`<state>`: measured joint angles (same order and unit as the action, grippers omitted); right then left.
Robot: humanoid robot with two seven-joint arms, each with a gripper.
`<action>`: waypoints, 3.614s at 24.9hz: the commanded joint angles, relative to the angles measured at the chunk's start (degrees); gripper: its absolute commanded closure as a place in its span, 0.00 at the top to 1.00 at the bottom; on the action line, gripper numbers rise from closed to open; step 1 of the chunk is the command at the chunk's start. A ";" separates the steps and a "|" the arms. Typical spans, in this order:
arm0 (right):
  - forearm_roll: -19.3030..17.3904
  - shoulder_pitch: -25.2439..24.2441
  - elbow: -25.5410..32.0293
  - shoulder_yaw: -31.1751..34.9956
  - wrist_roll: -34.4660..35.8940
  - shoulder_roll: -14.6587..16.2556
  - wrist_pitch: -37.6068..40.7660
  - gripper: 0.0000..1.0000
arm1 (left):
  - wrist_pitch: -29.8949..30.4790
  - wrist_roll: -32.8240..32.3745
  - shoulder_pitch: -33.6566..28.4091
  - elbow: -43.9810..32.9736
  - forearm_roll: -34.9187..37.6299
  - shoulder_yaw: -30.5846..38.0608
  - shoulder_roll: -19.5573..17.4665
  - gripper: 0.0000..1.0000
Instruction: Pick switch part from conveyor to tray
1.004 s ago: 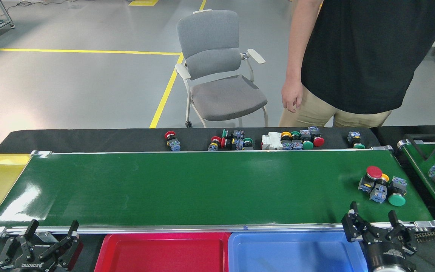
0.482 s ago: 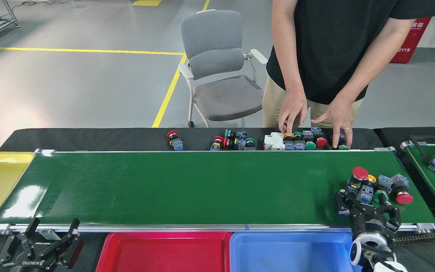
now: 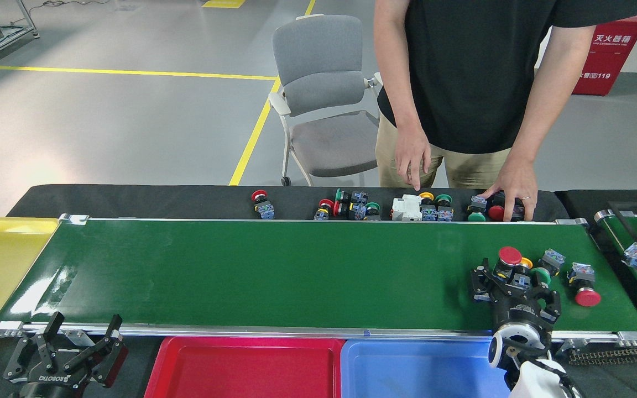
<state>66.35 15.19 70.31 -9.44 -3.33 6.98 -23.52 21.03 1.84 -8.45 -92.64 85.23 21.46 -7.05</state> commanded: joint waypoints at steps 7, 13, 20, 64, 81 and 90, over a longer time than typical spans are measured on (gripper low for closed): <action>-0.08 1.42 4.66 0.04 -1.33 0.31 2.51 0.32 | 0.06 0.44 0.63 -0.44 0.11 0.07 -1.12 1.00; 0.01 -2.54 21.62 -3.39 -6.69 -0.66 11.39 0.33 | 0.06 0.44 0.54 0.18 0.11 0.07 -1.03 1.00; 0.62 -7.11 24.87 -23.34 -5.64 -3.03 28.00 0.41 | -0.03 0.44 0.71 0.27 0.02 0.07 -1.03 1.00; 3.52 -27.06 30.94 2.33 5.00 -0.83 17.01 0.99 | 3.49 0.36 -2.45 0.18 -0.24 4.82 -1.82 1.00; 11.08 -5.35 6.24 -5.76 2.36 -11.20 2.25 0.99 | 3.75 0.27 0.89 0.44 0.29 -0.01 -2.18 1.00; 10.99 -2.10 4.74 -8.13 -2.74 -9.53 2.95 0.13 | 3.84 0.18 1.51 0.88 0.29 -0.72 -2.18 1.00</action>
<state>77.25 11.81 74.48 -17.16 -4.35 -3.19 -20.93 24.77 1.90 -7.54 -91.32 85.43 20.65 -8.62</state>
